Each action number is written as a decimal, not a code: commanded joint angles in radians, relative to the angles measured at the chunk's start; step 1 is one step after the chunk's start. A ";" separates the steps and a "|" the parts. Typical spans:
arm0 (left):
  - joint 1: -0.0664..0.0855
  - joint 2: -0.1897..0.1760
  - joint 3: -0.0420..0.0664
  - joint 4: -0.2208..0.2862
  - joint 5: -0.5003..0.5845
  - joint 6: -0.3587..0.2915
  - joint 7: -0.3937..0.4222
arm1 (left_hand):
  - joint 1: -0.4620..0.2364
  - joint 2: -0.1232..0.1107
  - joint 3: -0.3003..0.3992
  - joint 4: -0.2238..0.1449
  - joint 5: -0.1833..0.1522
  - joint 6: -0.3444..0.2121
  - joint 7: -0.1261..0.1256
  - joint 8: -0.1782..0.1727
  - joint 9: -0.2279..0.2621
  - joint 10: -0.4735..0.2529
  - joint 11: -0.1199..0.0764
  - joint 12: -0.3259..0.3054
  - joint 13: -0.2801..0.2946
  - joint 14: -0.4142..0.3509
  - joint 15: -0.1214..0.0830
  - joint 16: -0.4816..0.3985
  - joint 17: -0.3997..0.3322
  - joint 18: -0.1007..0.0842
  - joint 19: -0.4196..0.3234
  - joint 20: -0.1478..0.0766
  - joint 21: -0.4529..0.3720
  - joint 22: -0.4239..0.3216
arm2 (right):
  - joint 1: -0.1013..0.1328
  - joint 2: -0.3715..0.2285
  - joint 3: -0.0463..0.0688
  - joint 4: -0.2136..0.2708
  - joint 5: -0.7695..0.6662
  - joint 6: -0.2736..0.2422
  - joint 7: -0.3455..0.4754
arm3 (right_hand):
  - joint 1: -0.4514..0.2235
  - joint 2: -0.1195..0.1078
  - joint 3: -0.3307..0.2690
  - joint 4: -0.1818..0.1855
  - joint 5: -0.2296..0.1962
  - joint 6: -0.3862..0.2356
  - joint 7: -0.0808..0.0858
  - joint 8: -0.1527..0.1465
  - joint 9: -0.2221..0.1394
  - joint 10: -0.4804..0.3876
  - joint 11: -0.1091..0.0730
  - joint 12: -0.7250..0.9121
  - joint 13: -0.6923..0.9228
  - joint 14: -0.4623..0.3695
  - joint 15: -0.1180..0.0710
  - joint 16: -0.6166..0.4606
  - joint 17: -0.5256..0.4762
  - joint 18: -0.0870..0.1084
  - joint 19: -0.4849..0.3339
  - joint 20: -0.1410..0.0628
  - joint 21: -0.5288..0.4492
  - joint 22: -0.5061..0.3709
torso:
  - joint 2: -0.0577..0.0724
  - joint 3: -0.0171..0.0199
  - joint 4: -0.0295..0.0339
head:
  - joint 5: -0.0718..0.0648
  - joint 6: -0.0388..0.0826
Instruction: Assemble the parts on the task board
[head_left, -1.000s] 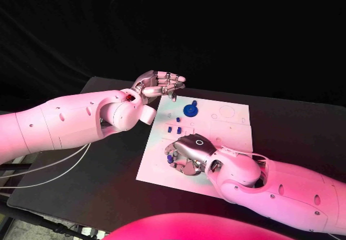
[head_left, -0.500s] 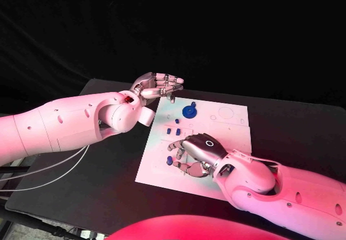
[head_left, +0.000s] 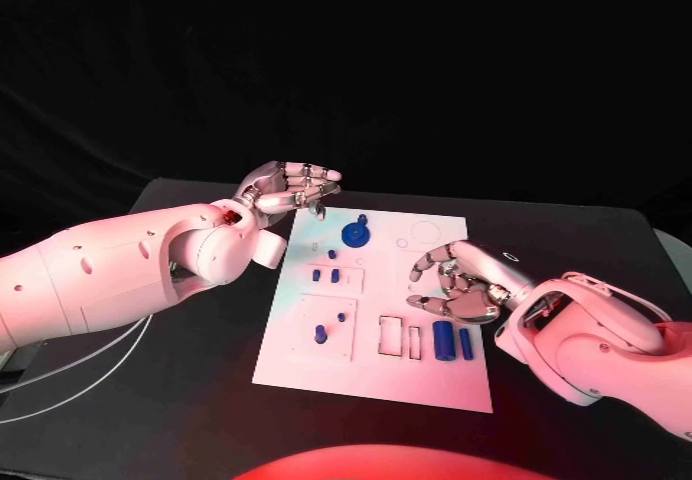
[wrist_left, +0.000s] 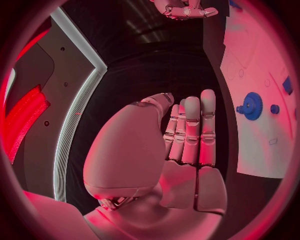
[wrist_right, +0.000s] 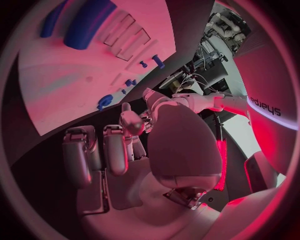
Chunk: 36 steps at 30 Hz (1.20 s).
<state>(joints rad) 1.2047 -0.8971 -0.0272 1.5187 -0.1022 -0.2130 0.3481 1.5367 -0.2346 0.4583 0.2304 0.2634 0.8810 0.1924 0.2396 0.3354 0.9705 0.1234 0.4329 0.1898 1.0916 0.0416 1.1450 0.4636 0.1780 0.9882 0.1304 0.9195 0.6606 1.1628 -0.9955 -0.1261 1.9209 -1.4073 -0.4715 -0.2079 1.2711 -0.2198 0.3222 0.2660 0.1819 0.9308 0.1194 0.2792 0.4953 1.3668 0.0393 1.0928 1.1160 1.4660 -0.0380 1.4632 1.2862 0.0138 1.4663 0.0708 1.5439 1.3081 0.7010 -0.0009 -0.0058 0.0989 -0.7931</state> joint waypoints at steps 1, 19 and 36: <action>0.001 0.001 -0.001 0.001 0.003 0.014 0.006 | -0.009 0.002 0.004 0.000 0.001 -0.008 0.001 -0.006 -0.001 -0.011 0.000 0.005 0.001 -0.002 0.003 -0.002 -0.002 0.007 -0.003 0.002 -0.004 -0.001 | 0.002 -0.045 -0.004 0.023 0.122 0.042 -0.042 | 0.010 0.010 -0.025 0.013 0.002 -0.013 0.001 0.033 0.026 0.016 -0.001 0.142 0.133 0.058 -0.001 0.011 0.020 -0.011 0.099 0.002 0.013 0.258 | -0.004 0.0001 -0.0067 | -0.031 0.003; 0.001 -0.001 -0.006 0.004 0.003 0.017 0.006 | -0.011 0.001 0.004 0.000 0.000 -0.008 0.001 -0.006 -0.001 -0.012 0.001 0.006 0.002 -0.002 0.004 -0.002 -0.002 0.007 -0.003 0.003 -0.005 -0.001 | -0.073 -0.173 -0.027 0.070 -0.006 -0.004 -0.209 | -0.050 0.023 -0.124 0.025 0.062 -0.024 -0.010 0.088 0.063 0.039 -0.009 0.224 0.217 0.065 -0.001 0.032 0.063 -0.014 0.104 -0.005 0.027 0.263 | -0.008 0.0008 -0.0200 | -0.085 -0.005; 0.000 -0.005 -0.007 0.006 0.003 0.020 0.005 | -0.011 0.001 0.004 0.000 0.000 -0.008 0.001 -0.006 -0.001 -0.012 0.001 0.006 0.002 -0.002 0.004 -0.002 -0.002 0.007 -0.003 0.003 -0.005 -0.001 | -0.115 -0.074 -0.028 0.024 -0.019 0.013 -0.242 | -0.071 0.037 -0.150 0.027 0.067 -0.025 -0.011 0.095 0.066 0.040 -0.010 0.227 0.222 0.066 -0.002 0.036 0.073 -0.014 0.104 -0.005 0.027 0.263 | -0.007 -0.0017 -0.0182 | -0.085 -0.012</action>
<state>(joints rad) 1.2039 -0.9022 -0.0350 1.5207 -0.1022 -0.2103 0.3473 1.5368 -0.2346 0.4582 0.2304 0.2634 0.8810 0.1924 0.2396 0.3354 0.9631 0.1234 0.4328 0.1904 1.0915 0.0416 1.1450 0.4625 0.1780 0.9881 0.1304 0.9196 0.6607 1.0503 -1.0717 -0.1537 1.9463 -1.4044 -0.4700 -0.4254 1.2128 -0.1814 0.1772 0.2919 0.2461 0.9077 0.1104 0.3681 0.5595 1.4025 0.0322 1.3146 1.3083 1.4665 -0.0398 1.4959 1.3079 0.0139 1.4663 0.0714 1.5673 1.3076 0.6936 -0.0019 -0.0228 0.0128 -0.8037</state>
